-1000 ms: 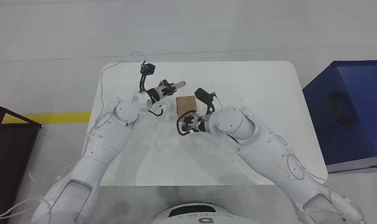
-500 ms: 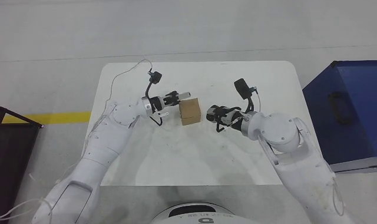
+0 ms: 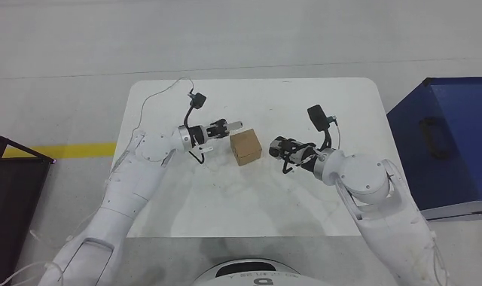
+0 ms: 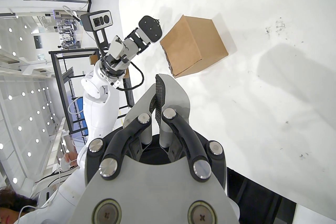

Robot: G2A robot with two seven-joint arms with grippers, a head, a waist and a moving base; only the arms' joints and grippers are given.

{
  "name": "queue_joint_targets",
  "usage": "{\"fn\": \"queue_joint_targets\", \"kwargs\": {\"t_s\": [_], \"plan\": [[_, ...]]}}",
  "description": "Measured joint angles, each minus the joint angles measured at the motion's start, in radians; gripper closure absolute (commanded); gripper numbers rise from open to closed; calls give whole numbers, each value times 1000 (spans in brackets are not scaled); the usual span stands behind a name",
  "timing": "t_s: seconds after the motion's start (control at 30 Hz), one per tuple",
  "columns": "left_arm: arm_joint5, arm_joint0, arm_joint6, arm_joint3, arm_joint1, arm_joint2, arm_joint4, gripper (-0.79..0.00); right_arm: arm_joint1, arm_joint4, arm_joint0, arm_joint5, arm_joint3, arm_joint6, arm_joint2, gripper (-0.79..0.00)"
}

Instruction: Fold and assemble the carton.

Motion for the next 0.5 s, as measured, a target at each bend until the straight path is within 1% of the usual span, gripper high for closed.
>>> {"fn": "queue_joint_targets", "kwargs": {"t_s": [0.13, 0.2, 0.3, 0.37, 0.5], "plan": [[-6, -3, -35, -15, -7, 45, -7, -785, 2, 0, -13, 8, -24, -12, 0, 0], [-14, -2, -74, -19, -5, 42, -39, -785, 3, 0, -23, 12, -38, -23, 6, 0], [-21, 7, -122, -21, 7, 1, -102, -785, 4, 9, -46, 18, -59, -53, 19, 0], [-29, 19, -135, -33, 20, -46, -132, -785, 3, 16, -64, 22, -72, -85, 28, 0], [-66, 66, -91, -85, 48, -156, -136, -785, 1, 14, -93, 37, -84, -148, 22, 0]]}}
